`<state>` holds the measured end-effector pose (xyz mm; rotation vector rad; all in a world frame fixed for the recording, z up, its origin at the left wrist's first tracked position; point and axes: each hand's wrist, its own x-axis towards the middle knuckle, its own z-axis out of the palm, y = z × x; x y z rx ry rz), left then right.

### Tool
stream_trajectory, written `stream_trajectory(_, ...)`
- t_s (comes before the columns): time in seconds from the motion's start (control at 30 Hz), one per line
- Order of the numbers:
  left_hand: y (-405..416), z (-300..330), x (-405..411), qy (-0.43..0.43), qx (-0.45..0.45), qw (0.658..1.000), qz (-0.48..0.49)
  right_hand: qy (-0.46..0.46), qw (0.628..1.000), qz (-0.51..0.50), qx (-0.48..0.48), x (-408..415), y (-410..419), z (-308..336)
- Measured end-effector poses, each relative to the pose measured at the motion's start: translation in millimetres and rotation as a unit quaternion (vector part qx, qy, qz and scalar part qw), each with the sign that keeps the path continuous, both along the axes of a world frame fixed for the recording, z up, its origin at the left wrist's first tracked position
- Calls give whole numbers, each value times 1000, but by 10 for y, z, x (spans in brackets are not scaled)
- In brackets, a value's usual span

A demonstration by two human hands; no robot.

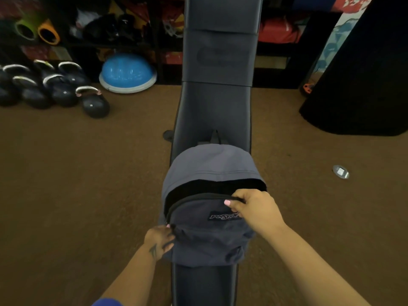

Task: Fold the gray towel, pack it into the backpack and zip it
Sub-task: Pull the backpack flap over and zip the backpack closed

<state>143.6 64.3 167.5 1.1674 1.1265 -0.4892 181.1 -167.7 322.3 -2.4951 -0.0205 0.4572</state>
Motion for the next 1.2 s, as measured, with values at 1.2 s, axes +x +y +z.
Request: stream_trajectory(1.2,216,439,-116,-62,74,988,-123,-65,998,11,-20,-80,188,119)
